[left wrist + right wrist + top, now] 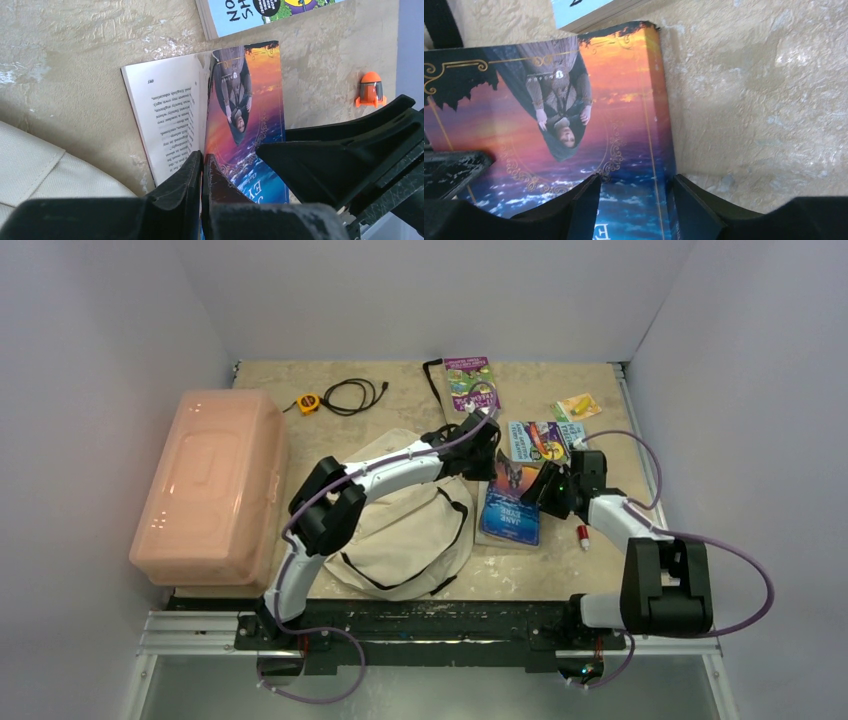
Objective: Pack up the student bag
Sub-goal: Pick up the book from the center of the board.
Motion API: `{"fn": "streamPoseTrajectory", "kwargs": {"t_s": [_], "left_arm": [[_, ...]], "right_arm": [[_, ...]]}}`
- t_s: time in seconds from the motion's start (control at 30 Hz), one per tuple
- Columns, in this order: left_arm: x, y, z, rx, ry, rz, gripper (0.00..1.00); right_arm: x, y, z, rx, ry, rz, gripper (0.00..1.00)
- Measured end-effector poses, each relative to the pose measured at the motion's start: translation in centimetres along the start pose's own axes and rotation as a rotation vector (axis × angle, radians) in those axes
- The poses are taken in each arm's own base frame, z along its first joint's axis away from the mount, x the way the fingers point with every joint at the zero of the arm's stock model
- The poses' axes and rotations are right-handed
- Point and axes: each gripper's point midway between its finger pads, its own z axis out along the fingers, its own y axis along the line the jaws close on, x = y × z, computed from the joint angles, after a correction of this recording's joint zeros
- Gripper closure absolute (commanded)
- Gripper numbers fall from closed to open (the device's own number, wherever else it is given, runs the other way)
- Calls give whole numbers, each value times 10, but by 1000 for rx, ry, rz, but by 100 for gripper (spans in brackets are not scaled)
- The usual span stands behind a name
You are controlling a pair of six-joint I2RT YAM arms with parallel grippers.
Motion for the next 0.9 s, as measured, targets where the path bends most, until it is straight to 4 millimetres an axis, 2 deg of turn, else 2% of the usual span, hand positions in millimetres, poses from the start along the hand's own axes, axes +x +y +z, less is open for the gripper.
{"fn": "streamPoseTrajectory", "kwargs": {"t_s": [0.17,0.23,0.33,0.47,0.6,0.77,0.9], "left_arm": [[-4,-6,-9,27,-12,27,100],[-6,-12,-18,52,-20,38,100],[-8,-18,-33,84,-25,48,100],[-13,-28,-53,152,-28,62,100],[-15,-27,-63,205,-5,64,100],[-10,-18,-64,236,31,68,100],[-6,-11,-66,258,49,60,100]], "right_arm": [[-5,11,-14,-36,-32,-22,19],[-11,18,-24,-59,-62,-37,11],[-20,31,-37,-113,-106,-56,6],[-27,53,-48,-224,-142,-77,1],[-29,68,-56,-346,-185,-65,1],[-31,66,-60,-452,-200,2,1],[-34,53,-57,-499,-200,54,1]]}}
